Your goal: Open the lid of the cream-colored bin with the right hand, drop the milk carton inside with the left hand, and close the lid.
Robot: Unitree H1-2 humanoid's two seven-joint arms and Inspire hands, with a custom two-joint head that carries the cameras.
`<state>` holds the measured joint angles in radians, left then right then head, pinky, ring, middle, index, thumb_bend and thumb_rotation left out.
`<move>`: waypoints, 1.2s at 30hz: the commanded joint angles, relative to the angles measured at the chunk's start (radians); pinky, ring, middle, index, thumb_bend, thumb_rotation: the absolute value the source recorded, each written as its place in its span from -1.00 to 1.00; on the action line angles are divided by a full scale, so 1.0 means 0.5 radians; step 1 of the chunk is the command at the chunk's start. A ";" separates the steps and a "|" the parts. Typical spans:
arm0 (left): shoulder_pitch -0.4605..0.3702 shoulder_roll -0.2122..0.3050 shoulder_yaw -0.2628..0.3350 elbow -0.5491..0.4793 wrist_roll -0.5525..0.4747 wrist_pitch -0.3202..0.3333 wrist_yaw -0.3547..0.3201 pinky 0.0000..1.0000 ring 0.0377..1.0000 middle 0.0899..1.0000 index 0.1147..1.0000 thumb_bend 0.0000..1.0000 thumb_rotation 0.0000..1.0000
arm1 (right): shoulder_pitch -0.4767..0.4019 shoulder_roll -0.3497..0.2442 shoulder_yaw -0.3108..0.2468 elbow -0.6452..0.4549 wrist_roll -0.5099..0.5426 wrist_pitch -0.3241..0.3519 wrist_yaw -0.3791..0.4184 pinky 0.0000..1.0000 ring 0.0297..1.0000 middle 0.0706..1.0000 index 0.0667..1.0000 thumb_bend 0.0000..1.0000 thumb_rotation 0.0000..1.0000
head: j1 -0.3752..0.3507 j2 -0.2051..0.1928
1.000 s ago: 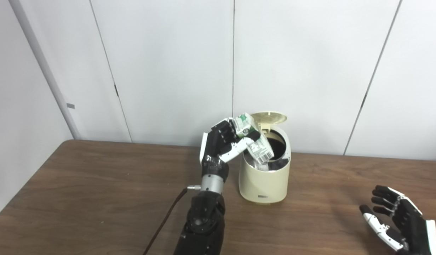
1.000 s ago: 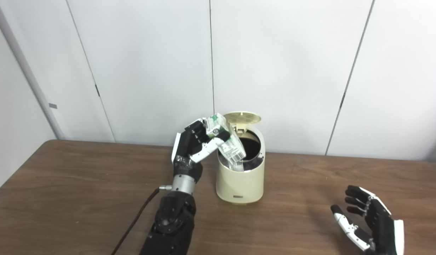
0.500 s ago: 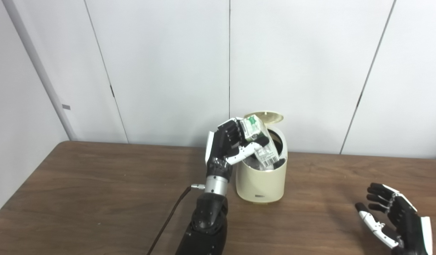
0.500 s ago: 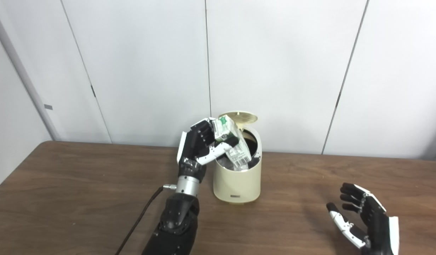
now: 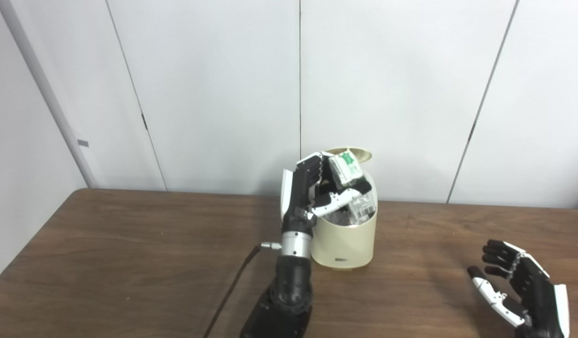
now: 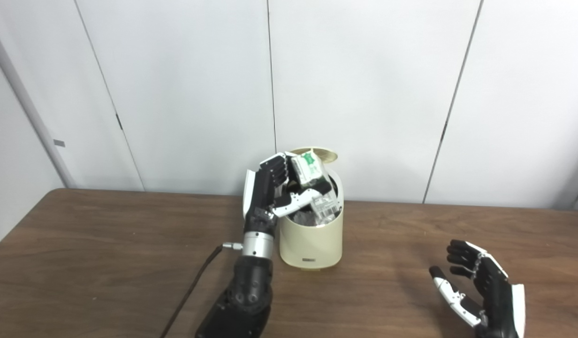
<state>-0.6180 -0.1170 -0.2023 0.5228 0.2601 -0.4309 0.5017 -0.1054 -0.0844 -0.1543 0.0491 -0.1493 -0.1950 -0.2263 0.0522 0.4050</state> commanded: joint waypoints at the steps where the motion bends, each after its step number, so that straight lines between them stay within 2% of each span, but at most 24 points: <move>1: -0.145 0.038 -0.074 -0.013 0.068 -0.078 0.156 0.19 -0.09 -0.14 -0.17 0.05 -1.00 | 0.057 0.051 0.023 0.078 -0.006 -0.040 -0.017 0.20 0.30 0.29 0.27 -0.41 -1.00 | 0.000 0.002; 7: -0.192 0.130 -0.267 0.022 0.166 -0.078 0.408 0.29 -0.05 -0.18 -0.17 0.01 -1.00 | 0.057 0.044 0.025 0.099 -0.012 -0.074 -0.020 0.18 0.29 0.28 0.26 -0.40 -1.00 | -0.002 0.005; 14: -0.270 0.248 -0.495 0.048 0.393 -0.078 0.761 0.20 -0.05 -0.20 -0.14 0.00 -1.00 | 0.053 0.044 0.029 0.108 -0.012 -0.086 -0.017 0.18 0.30 0.29 0.27 -0.41 -1.00 | -0.002 0.002; 18: -0.305 0.291 -0.576 0.073 0.499 -0.078 0.911 0.18 -0.05 -0.19 -0.15 0.01 -1.00 | 0.055 0.043 0.027 0.100 0.005 -0.062 -0.007 0.21 0.31 0.30 0.28 -0.42 -1.00 | 0.005 0.002; 25: -0.324 0.327 -0.627 0.073 0.555 -0.078 1.002 0.14 -0.09 -0.16 -0.17 0.01 -1.00 | 0.053 0.044 0.028 0.109 -0.011 -0.082 -0.021 0.19 0.30 0.29 0.28 -0.41 -1.00 | -0.002 -0.003; 29: -0.335 0.361 -0.661 0.092 0.635 -0.078 1.038 -0.02 -0.10 -0.17 -0.16 0.01 -1.00 | 0.054 0.047 0.029 0.113 -0.001 -0.099 -0.017 0.18 0.29 0.27 0.26 -0.40 -1.00 | -0.006 -0.002; 31: -0.337 0.375 -0.674 0.102 0.653 -0.078 1.039 -0.03 -0.08 -0.19 -0.15 0.01 -1.00 | 0.057 0.050 0.029 0.103 0.004 -0.083 -0.014 0.18 0.28 0.27 0.25 -0.40 -1.00 | -0.003 -0.003; 34: -0.359 0.408 -0.702 0.146 0.746 -0.077 1.082 0.08 -0.06 -0.20 -0.14 0.01 -1.00 | 0.059 0.059 0.028 0.082 0.005 -0.047 -0.015 0.20 0.29 0.28 0.26 -0.40 -1.00 | -0.006 -0.004; 36: -0.370 0.426 -0.714 0.173 0.759 -0.077 1.088 0.34 -0.04 -0.20 -0.15 0.01 -1.00 | 0.062 0.061 0.030 0.067 0.003 -0.022 -0.011 0.22 0.31 0.29 0.27 -0.41 -1.00 | -0.012 -0.005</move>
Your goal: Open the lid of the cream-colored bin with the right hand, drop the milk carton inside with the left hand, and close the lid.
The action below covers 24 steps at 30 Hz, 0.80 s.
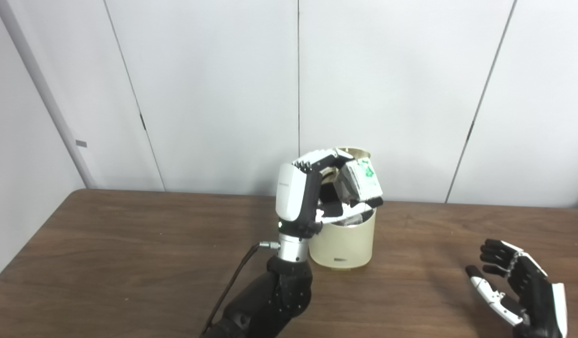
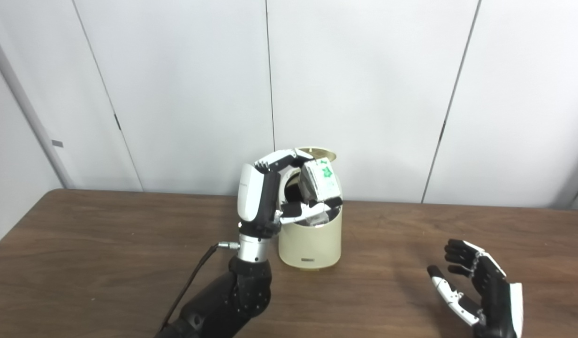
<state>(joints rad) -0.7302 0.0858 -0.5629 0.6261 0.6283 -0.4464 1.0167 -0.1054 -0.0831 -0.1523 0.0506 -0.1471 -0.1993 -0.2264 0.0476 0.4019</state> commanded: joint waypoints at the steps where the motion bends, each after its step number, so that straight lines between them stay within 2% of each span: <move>1: -0.146 0.028 0.008 -0.026 0.006 -0.046 0.033 0.41 -0.08 -0.19 -0.15 0.01 -1.00 | 0.061 0.056 0.026 0.071 0.006 -0.023 -0.007 0.22 0.31 0.30 0.27 -0.41 -1.00 | -0.005 0.001; 5: -0.152 0.052 -0.012 0.008 -0.064 -0.047 -0.016 0.65 -0.11 -0.19 -0.13 0.01 -1.00 | 0.063 0.049 0.025 0.080 -0.007 -0.042 -0.015 0.23 0.32 0.30 0.28 -0.40 -1.00 | -0.002 0.002; 10: -0.212 0.075 -0.067 0.155 -0.061 -0.047 -0.011 0.96 -0.11 -0.19 -0.12 0.01 -1.00 | 0.067 0.048 0.026 0.081 -0.007 -0.051 -0.012 0.21 0.30 0.29 0.27 -0.41 -1.00 | -0.007 0.004; 16: -0.269 0.096 -0.117 0.259 -0.078 -0.047 0.010 1.00 -0.11 -0.18 -0.13 0.01 -1.00 | 0.074 0.056 0.028 0.059 -0.025 -0.015 -0.021 0.22 0.30 0.28 0.27 -0.40 -0.97 | -0.014 0.008; 24: -0.302 0.106 -0.174 0.345 -0.133 -0.047 0.024 1.00 -0.11 -0.19 -0.12 0.01 -1.00 | 0.077 0.057 0.031 0.058 -0.040 -0.036 -0.028 0.21 0.29 0.28 0.26 -0.41 -0.95 | -0.026 0.013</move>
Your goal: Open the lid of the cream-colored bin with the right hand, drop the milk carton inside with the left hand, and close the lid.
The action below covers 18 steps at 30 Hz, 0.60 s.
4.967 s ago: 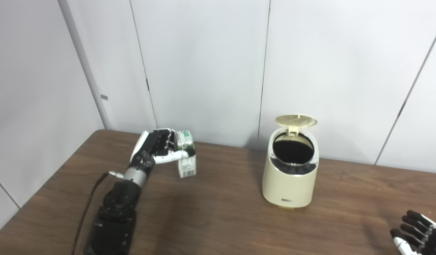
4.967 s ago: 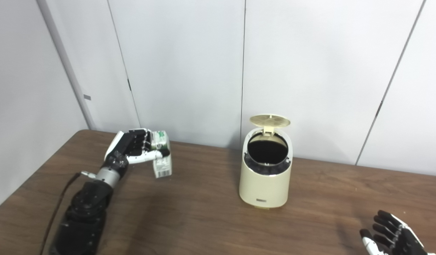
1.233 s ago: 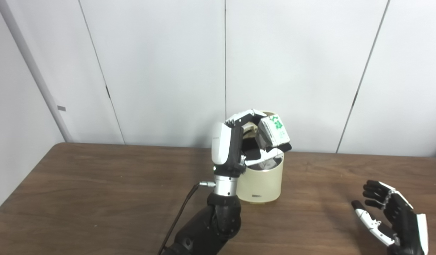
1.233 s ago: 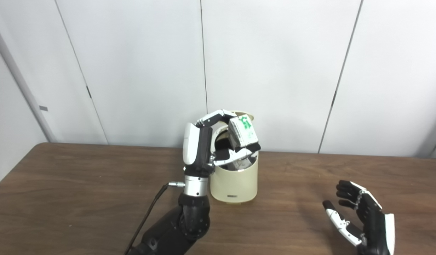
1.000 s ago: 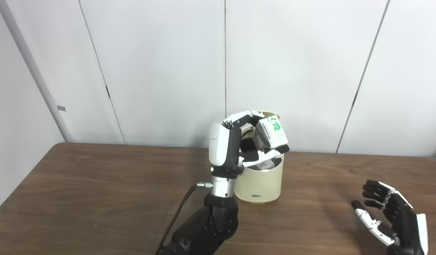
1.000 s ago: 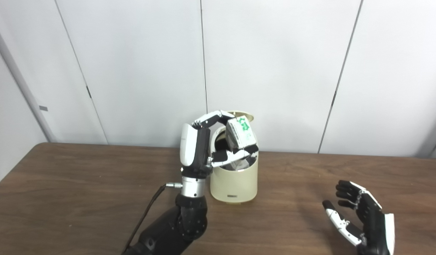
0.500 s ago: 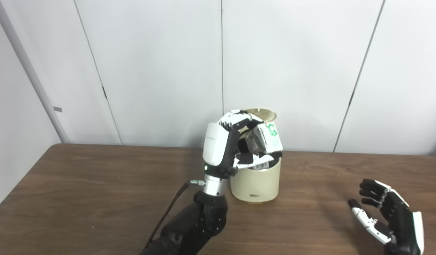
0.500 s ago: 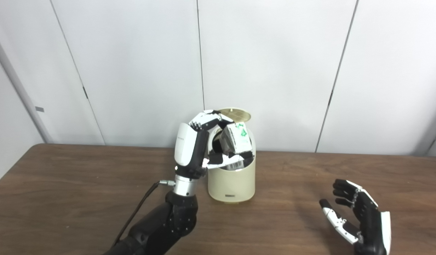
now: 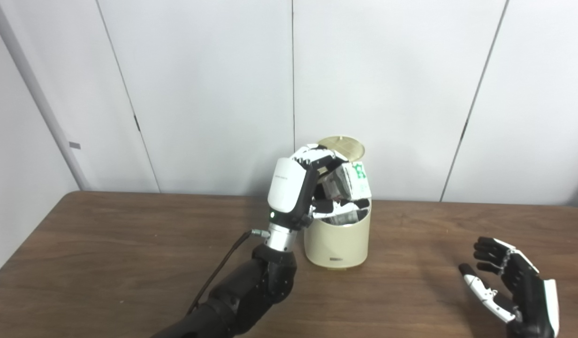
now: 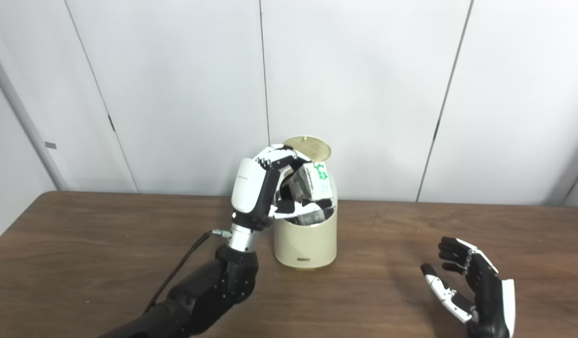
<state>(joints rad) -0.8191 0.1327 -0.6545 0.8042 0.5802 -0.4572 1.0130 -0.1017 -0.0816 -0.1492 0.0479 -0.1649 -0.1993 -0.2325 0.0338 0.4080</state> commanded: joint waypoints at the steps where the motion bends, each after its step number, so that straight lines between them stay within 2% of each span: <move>1: -0.124 0.012 0.007 -0.010 -0.042 -0.025 0.027 1.00 -0.11 -0.19 -0.12 0.01 -1.00 | 0.070 0.054 0.026 0.063 -0.008 -0.037 -0.017 0.21 0.29 0.28 0.26 -0.40 -0.94 | 0.001 0.001; 13: -0.131 0.021 -0.024 0.022 -0.068 -0.025 0.035 1.00 -0.11 -0.19 -0.12 0.01 -1.00 | 0.075 0.068 0.025 0.024 -0.022 0.016 -0.017 0.22 0.31 0.30 0.27 -0.41 -0.93 | -0.002 0.003; 16: -0.119 0.023 -0.016 0.021 -0.115 -0.025 -0.031 1.00 -0.11 -0.18 -0.12 0.01 -1.00 | 0.076 0.071 0.020 0.023 -0.016 0.018 -0.020 0.22 0.31 0.30 0.27 -0.40 -0.95 | -0.001 0.005; 18: -0.107 0.033 -0.022 0.004 -0.157 -0.025 -0.093 1.00 0.07 -0.18 -0.13 0.04 -1.00 | 0.077 0.071 0.018 0.022 -0.014 0.020 -0.020 0.21 0.31 0.29 0.27 -0.40 -0.98 | 0.003 0.007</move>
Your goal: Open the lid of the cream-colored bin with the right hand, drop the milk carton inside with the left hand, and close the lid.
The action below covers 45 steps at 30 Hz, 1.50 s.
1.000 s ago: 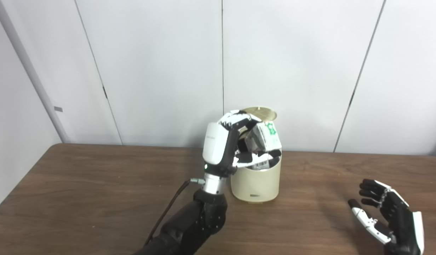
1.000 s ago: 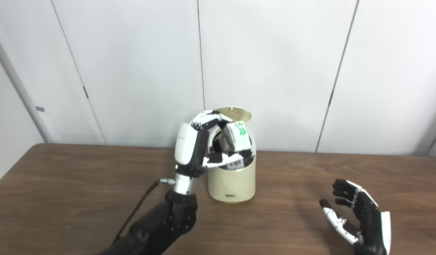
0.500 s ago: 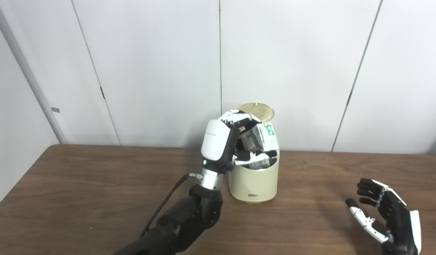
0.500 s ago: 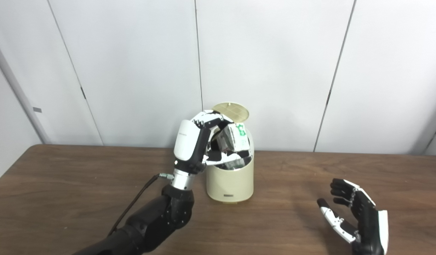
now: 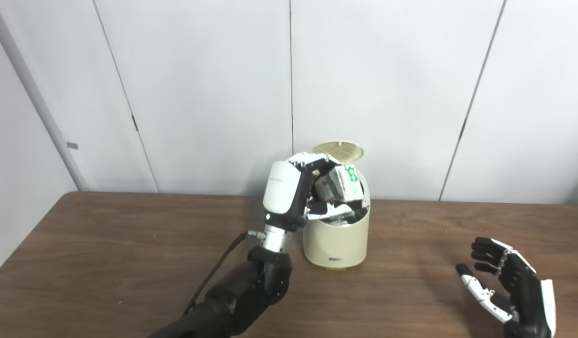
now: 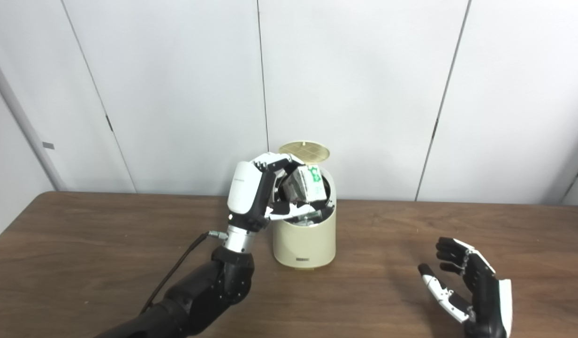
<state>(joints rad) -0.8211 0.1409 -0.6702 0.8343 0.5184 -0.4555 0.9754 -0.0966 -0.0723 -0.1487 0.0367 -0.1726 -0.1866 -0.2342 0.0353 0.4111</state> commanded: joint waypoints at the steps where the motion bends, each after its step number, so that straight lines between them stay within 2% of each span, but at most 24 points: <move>1: -0.099 0.023 0.003 -0.067 -0.051 -0.029 -0.044 1.00 0.10 -0.17 -0.13 0.04 -1.00 | 0.068 0.051 0.018 0.043 0.001 -0.002 -0.015 0.21 0.30 0.29 0.27 -0.40 -0.97 | 0.000 0.002; 4: -0.084 0.038 -0.005 -0.105 -0.103 -0.029 -0.123 1.00 0.17 -0.16 -0.13 0.05 -1.00 | 0.068 0.048 0.019 0.038 0.002 0.009 -0.010 0.22 0.31 0.29 0.27 -0.40 -0.96 | 0.000 0.003; 5: -0.081 0.042 -0.005 -0.112 -0.113 -0.029 -0.142 1.00 0.18 -0.15 -0.14 0.04 -0.93 | 0.067 0.045 0.021 0.046 -0.001 -0.003 -0.012 0.22 0.31 0.29 0.27 -0.41 -0.96 | 0.001 0.004; 6: -0.077 0.045 -0.002 -0.119 -0.116 -0.029 -0.160 1.00 0.20 -0.13 -0.13 0.51 -0.68 | 0.066 0.043 0.022 0.050 -0.004 -0.010 -0.013 0.21 0.30 0.29 0.27 -0.41 -0.96 | 0.001 0.004; 7: -0.075 0.046 0.001 -0.123 -0.118 -0.029 -0.172 1.00 0.21 -0.11 -0.12 0.80 -0.49 | 0.065 0.041 0.023 0.053 -0.005 -0.016 -0.013 0.20 0.30 0.28 0.27 -0.41 -0.97 | 0.001 0.004; 8: -0.072 0.048 0.004 -0.127 -0.112 -0.029 -0.177 1.00 0.21 -0.10 -0.11 0.90 -0.43 | 0.065 0.041 0.023 0.053 0.001 -0.015 -0.009 0.20 0.30 0.28 0.26 -0.41 -0.97 | 0.001 0.004; 10: -0.069 0.049 0.009 -0.129 -0.102 -0.029 -0.182 1.00 0.23 -0.07 -0.07 0.98 -0.27 | 0.064 0.041 0.022 0.054 0.010 -0.016 -0.007 0.21 0.30 0.28 0.26 -0.41 -0.96 | 0.001 0.004; 18: -0.062 0.057 0.016 -0.141 -0.113 -0.029 -0.219 1.00 0.30 0.02 0.01 1.00 -0.11 | 0.059 0.034 0.024 0.068 -0.007 -0.025 -0.013 0.19 0.29 0.28 0.26 -0.40 -0.90 | 0.007 0.004; 27: -0.067 0.074 0.010 -0.143 -0.133 -0.029 -0.248 1.00 0.36 0.09 0.10 1.00 0.04 | 0.061 0.038 0.026 0.063 0.005 -0.016 -0.007 0.21 0.30 0.29 0.27 -0.40 -0.94 | 0.009 0.005; 43: -0.074 0.079 0.002 -0.123 -0.128 -0.029 -0.233 1.00 0.34 0.10 0.10 1.00 0.06 | 0.063 0.050 0.023 0.041 0.014 0.024 -0.008 0.23 0.31 0.29 0.26 -0.39 -0.96 | 0.005 0.004; 45: -0.061 0.074 0.014 -0.147 -0.132 -0.029 -0.192 1.00 0.33 0.08 0.08 1.00 0.03 | 0.064 0.051 0.023 0.043 0.013 0.019 -0.012 0.22 0.30 0.29 0.26 -0.39 -0.98 | -0.001 0.006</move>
<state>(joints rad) -0.8034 0.1694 -0.6753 0.7932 0.4609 -0.4542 0.8520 -0.0964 -0.0721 -0.1475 0.0351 -0.1670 -0.1645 -0.2341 0.0338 0.4126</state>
